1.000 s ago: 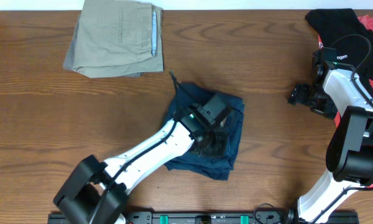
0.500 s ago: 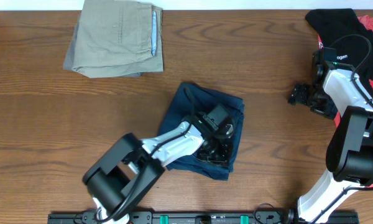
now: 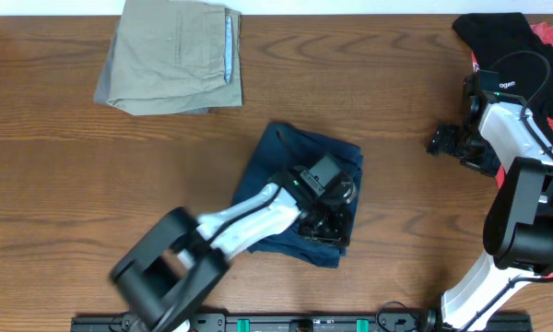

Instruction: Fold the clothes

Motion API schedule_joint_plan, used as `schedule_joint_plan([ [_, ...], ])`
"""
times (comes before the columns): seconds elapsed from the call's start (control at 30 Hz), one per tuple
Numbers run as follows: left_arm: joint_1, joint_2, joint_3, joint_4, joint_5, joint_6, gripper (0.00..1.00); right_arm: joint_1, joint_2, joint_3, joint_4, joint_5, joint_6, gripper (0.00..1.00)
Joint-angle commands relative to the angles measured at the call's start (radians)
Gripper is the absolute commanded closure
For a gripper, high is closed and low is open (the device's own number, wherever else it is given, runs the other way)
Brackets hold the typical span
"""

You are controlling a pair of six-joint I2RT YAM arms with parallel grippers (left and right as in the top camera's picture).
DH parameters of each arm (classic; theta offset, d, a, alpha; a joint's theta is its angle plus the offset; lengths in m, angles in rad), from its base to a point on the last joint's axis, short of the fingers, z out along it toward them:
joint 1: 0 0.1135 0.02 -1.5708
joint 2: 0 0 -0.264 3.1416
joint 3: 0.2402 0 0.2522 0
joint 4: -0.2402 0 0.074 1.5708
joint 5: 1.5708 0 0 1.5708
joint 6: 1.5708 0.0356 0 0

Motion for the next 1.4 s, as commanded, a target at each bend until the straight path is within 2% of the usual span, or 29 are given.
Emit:
schedule_joint_plan([
  [0.0, 0.023, -0.143, 0.017, 0.0, 0.012, 0.069, 0.83, -0.006, -0.029, 0.013, -0.001, 0.016, -0.011, 0.01],
  [0.07, 0.066, -0.208, 0.017, -0.014, -0.009, 0.122, 0.57, -0.006, -0.029, 0.013, -0.001, 0.016, -0.011, 0.01],
  [0.1, 0.093, -0.236, 0.017, -0.032, -0.04, 0.136, 0.35, -0.006, -0.029, 0.013, -0.001, 0.016, -0.011, 0.01],
  [0.13, 0.13, -0.267, 0.017, -0.06, -0.087, 0.142, 0.17, -0.006, -0.029, 0.013, -0.001, 0.016, -0.011, 0.01],
  [0.17, 0.166, -0.291, 0.017, -0.087, -0.131, 0.142, 0.04, -0.006, -0.029, 0.013, -0.001, 0.016, -0.011, 0.01],
  [0.23, 0.26, -0.333, 0.017, -0.146, -0.216, 0.146, 0.02, -0.006, -0.029, 0.013, -0.001, 0.016, -0.011, 0.01],
  [0.33, 0.424, -0.364, 0.017, -0.204, -0.296, 0.218, 0.02, -0.006, -0.029, 0.013, -0.001, 0.016, -0.011, 0.01],
  [0.53, 0.685, -0.31, 0.016, -0.211, -0.302, 0.363, 0.02, -0.006, -0.029, 0.013, -0.001, 0.016, -0.011, 0.01],
  [0.7, 0.803, -0.195, 0.017, -0.206, -0.281, 0.436, 0.02, -0.006, -0.029, 0.013, -0.001, 0.016, -0.011, 0.01],
  [0.87, 0.848, -0.046, 0.017, -0.186, -0.056, 0.55, 0.02, -0.006, -0.029, 0.013, -0.001, 0.016, -0.011, 0.01],
  [1.03, 0.846, 0.073, 0.017, -0.183, 0.029, 0.56, 0.02, -0.006, -0.029, 0.013, -0.001, 0.016, -0.011, 0.01],
  [1.13, 0.846, 0.127, 0.017, -0.179, 0.127, 0.598, 0.02, -0.006, -0.029, 0.013, -0.001, 0.016, -0.011, 0.01],
  [1.37, 0.8, 0.208, 0.016, -0.18, 0.152, 0.598, 0.02, -0.006, -0.029, 0.013, -0.001, 0.016, -0.011, 0.01],
])
